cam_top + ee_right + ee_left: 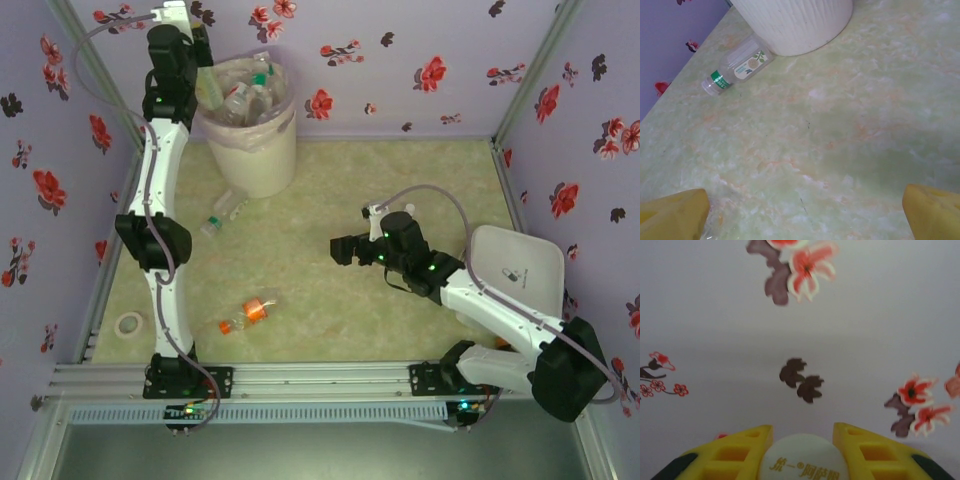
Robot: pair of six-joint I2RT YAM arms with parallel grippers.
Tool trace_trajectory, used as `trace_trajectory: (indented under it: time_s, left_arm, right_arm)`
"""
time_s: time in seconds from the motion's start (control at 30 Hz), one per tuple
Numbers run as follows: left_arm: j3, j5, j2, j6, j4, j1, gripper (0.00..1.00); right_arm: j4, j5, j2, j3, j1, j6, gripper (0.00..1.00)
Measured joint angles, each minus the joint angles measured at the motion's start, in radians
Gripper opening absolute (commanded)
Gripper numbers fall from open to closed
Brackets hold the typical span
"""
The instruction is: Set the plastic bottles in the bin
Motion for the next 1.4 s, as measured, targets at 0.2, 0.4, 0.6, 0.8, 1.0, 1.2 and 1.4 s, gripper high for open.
trace_trajectory:
  time_s: [0.2,0.4,0.6,0.8,1.0,1.2,1.4]
  left_arm:
    - [0.024,0.074,0.02,0.041,-0.145,-0.001,0.0]
    - [0.058,0.143,0.031,0.071,-0.216,-0.001,0.0]
    - [0.085,0.177,0.065,0.074,-0.219,0.002,0.35]
    - [0.051,0.223,0.081,0.022,-0.252,0.001,0.76]
    - [-0.019,0.254,0.079,-0.007,-0.317,0.001,0.95]
    - [-0.06,0.274,-0.037,-0.041,-0.329,-0.001,0.96]
    - [-0.109,0.3,-0.195,-0.105,-0.243,-0.002,0.93]
  right_arm:
    - [0.0,0.002,0.0,0.0,0.0,0.0,0.99]
    - [0.0,0.002,0.021,0.0,0.0,0.0,0.99]
    - [0.0,0.001,0.04,0.0,0.0,0.0,0.99]
    - [0.0,-0.006,0.048,0.0,0.0,0.0,0.99]
    - [0.001,-0.006,0.051,0.0,0.0,0.0,0.99]
    - [0.001,-0.014,0.092,0.0,0.0,0.002,0.99]
    - [0.001,-0.025,0.121,0.002,0.003,0.003,0.99]
